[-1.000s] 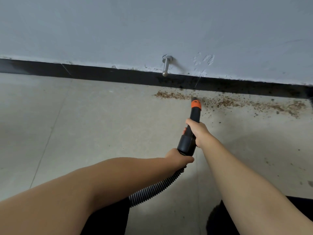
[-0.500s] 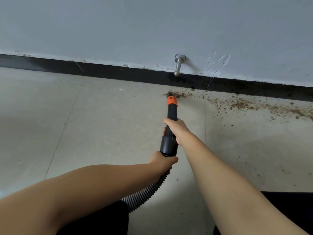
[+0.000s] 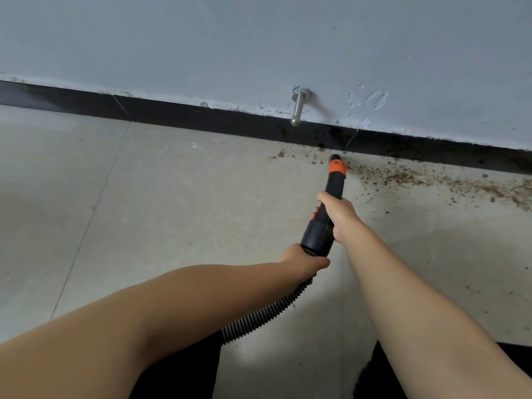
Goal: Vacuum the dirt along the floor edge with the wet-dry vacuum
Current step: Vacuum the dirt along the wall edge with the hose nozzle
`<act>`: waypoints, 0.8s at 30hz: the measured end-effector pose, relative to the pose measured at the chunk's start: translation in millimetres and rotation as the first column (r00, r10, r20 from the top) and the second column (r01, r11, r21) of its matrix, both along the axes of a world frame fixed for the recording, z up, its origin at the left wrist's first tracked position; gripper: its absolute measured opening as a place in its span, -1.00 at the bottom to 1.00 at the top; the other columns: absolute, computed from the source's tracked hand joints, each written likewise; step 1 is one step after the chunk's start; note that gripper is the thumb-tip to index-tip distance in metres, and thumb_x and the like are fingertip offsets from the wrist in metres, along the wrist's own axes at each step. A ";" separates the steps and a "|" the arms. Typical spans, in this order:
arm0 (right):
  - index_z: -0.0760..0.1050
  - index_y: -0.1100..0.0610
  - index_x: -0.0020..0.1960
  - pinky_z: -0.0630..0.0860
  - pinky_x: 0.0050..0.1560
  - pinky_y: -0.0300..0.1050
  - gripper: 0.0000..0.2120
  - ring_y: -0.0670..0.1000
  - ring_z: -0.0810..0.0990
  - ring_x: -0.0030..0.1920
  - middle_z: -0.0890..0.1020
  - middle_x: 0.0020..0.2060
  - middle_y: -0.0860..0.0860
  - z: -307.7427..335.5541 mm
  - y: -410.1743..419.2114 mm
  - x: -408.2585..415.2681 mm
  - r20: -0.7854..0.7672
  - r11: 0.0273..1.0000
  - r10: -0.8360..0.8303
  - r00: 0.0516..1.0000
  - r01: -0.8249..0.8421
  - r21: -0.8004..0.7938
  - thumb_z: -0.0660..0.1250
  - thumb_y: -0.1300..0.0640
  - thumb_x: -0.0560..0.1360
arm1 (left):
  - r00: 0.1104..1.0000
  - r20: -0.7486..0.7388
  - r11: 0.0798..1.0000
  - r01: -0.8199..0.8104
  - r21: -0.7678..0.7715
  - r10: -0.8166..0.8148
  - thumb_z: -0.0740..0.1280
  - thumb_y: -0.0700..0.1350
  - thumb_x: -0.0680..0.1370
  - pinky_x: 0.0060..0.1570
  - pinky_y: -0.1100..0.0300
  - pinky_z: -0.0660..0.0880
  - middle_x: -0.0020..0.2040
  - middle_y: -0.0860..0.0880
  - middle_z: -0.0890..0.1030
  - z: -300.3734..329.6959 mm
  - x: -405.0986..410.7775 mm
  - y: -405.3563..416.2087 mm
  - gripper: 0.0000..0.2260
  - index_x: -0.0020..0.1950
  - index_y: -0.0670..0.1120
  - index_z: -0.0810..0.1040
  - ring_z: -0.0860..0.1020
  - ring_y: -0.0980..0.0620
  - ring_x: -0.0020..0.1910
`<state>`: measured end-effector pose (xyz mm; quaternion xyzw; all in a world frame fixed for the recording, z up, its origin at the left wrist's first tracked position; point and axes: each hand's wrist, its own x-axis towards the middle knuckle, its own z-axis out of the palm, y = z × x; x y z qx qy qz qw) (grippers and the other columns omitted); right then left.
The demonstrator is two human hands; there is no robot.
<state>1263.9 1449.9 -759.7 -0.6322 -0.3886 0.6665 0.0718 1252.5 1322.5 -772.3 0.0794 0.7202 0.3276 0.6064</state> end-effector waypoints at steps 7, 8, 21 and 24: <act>0.35 0.15 -0.09 0.49 -0.37 -0.14 -0.89 0.04 0.46 -0.47 0.48 -0.40 0.09 -5.7 -32.4 -19.1 -0.040 0.997 0.066 0.997 -0.068 -0.032 0.28 0.27 0.47 | 0.998 -0.002 0.997 -0.063 -0.046 0.063 0.39 -0.14 0.42 -0.26 0.15 0.51 -0.28 -0.08 0.51 -7.6 -10.7 -31.5 -0.70 0.12 -0.16 0.46 0.47 -0.02 -0.38; 0.35 0.15 -0.10 0.50 -0.37 -0.15 -0.90 0.04 0.46 -0.47 0.48 -0.39 0.09 -6.4 -34.6 -18.1 -0.041 0.998 0.053 0.998 -0.055 -0.029 0.28 0.27 0.47 | 0.998 -0.008 0.997 -0.057 -0.048 0.057 0.40 -0.13 0.42 -0.26 0.16 0.51 -0.27 -0.08 0.51 -8.8 -11.7 -33.8 -0.69 0.12 -0.15 0.46 0.48 -0.01 -0.37; 0.36 0.16 -0.05 0.50 -0.33 -0.10 -0.87 0.04 0.47 -0.46 0.49 -0.39 0.09 -5.7 -41.5 -51.8 -0.093 0.982 0.178 0.980 -0.183 -0.042 0.30 0.25 0.46 | 0.983 -0.029 0.983 -0.181 -0.018 0.181 0.40 -0.14 0.40 -0.23 0.11 0.50 -0.30 -0.08 0.51 -8.2 -28.4 -40.8 -0.73 0.07 -0.15 0.47 0.48 -0.05 -0.35; 0.35 0.15 -0.08 0.50 -0.34 -0.11 -0.88 0.04 0.46 -0.48 0.48 -0.40 0.08 -8.4 -44.9 -54.9 -0.091 0.993 0.106 0.990 -0.109 -0.034 0.28 0.27 0.46 | 0.990 -0.049 0.991 -0.132 -0.028 0.130 0.40 -0.13 0.41 -0.23 0.13 0.52 -0.29 -0.08 0.52 -9.0 -41.1 -45.9 -0.72 0.08 -0.14 0.48 0.50 -0.04 -0.34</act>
